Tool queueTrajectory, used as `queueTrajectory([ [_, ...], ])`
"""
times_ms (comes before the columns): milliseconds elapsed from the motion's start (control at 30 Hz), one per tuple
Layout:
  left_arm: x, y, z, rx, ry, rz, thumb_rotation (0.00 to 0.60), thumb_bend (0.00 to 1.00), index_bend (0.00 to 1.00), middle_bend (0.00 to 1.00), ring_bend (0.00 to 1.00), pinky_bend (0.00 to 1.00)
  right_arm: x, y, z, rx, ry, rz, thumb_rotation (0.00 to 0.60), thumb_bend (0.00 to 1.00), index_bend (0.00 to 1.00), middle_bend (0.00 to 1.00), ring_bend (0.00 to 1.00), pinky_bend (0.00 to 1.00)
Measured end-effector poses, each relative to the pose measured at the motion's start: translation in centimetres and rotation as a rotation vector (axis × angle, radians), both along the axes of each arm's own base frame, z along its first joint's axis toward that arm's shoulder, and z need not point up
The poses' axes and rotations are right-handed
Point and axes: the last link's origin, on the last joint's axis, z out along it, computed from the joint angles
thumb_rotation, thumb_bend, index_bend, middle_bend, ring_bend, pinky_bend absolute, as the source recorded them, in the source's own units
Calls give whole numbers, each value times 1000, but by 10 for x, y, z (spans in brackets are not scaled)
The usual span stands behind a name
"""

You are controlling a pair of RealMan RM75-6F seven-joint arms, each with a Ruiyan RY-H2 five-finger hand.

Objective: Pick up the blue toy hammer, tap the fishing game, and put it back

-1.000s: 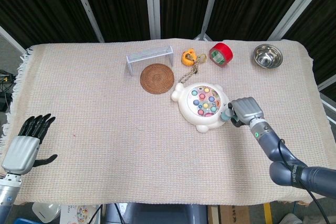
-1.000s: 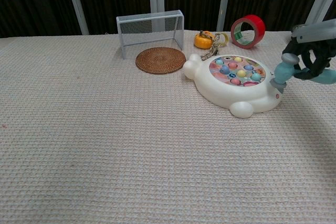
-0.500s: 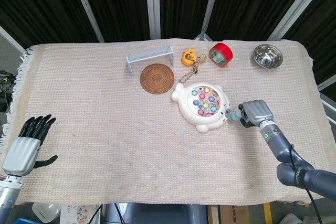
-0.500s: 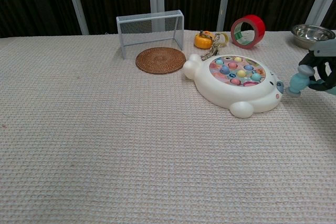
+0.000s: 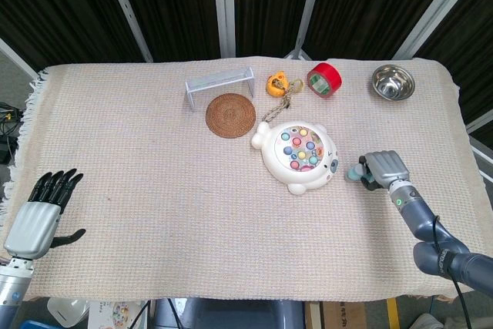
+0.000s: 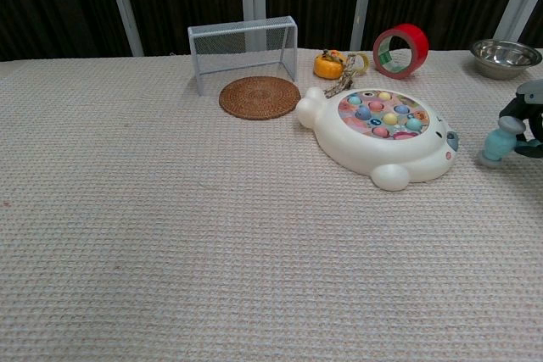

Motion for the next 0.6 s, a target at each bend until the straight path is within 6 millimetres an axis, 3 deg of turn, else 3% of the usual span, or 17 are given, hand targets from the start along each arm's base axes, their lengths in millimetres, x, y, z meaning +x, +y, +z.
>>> queueTrajectory([
  [467,3,0,-1,0,3,-5,600,35,0,0,0,0,-15,3,-3,10,-4,-34,600,582,703,630,452,421],
  [600,2,0,0,1,5,-4,600,36,0,0,0,0,-18,4,-4,12,-8,-40,600,503,668,606,433,397],
])
